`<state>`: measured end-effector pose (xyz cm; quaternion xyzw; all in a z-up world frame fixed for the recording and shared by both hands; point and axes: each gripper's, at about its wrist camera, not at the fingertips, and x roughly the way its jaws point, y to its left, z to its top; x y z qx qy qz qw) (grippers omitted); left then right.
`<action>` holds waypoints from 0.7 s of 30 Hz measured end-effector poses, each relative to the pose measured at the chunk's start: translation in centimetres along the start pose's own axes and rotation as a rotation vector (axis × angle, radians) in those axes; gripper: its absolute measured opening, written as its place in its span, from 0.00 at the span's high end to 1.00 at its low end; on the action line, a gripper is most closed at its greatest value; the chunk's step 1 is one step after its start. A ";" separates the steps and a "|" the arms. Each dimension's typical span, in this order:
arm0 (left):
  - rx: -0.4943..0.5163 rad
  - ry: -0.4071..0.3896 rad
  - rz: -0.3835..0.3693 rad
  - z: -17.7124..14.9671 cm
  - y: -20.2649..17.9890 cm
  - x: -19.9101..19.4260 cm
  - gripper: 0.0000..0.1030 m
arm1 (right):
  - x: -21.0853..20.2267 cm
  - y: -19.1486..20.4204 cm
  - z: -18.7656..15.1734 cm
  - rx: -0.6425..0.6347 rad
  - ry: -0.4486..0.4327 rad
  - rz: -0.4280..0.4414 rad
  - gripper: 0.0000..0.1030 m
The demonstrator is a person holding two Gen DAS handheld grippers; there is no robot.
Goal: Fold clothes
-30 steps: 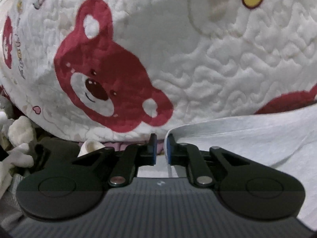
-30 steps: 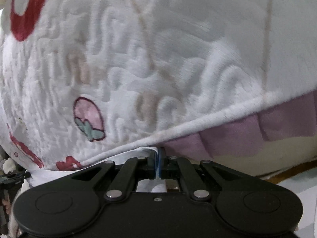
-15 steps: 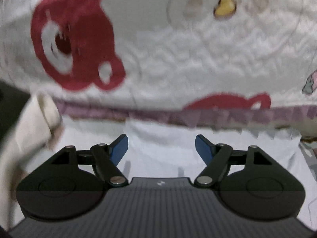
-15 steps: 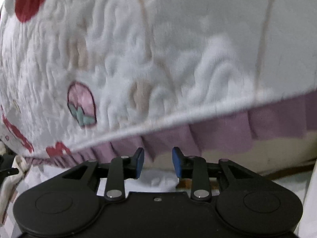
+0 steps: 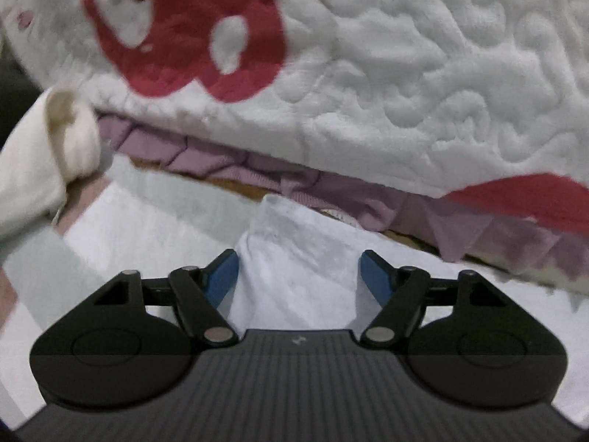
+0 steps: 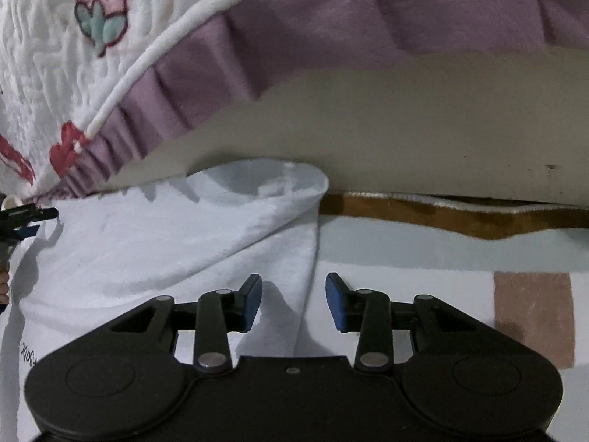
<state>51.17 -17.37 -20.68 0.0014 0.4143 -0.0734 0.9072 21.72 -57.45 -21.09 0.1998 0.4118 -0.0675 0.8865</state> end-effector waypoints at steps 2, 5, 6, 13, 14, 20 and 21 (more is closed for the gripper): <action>0.061 0.003 0.028 0.8 -0.4 0.4 0.91 | 0.0 -0.4 -0.4 0.004 -0.033 0.021 0.58; 0.068 -0.034 0.033 2.7 -0.2 -0.3 0.99 | 0.1 -0.8 -0.3 0.001 -0.077 0.033 0.55; 0.073 -0.058 0.041 3.3 -0.1 -0.6 0.99 | 0.2 -0.7 -0.3 -0.006 -0.087 0.032 0.55; 0.045 -0.102 0.055 4.4 1.5 -0.6 0.99 | 1.1 0.5 -0.5 -0.078 -0.111 0.008 0.48; 0.029 -0.103 0.060 4.1 2.0 -0.6 0.99 | 1.3 0.5 -0.4 -0.082 -0.119 0.008 0.47; -0.060 -0.118 0.075 2.2 5.1 -0.9 0.96 | 3.7 0.5 0.9 -0.072 -0.268 -0.036 0.50; -0.070 -0.133 0.055 2.1 5.8 -1.6 0.93 | 3.7 0.9 1.0 -0.076 -0.271 -0.059 0.60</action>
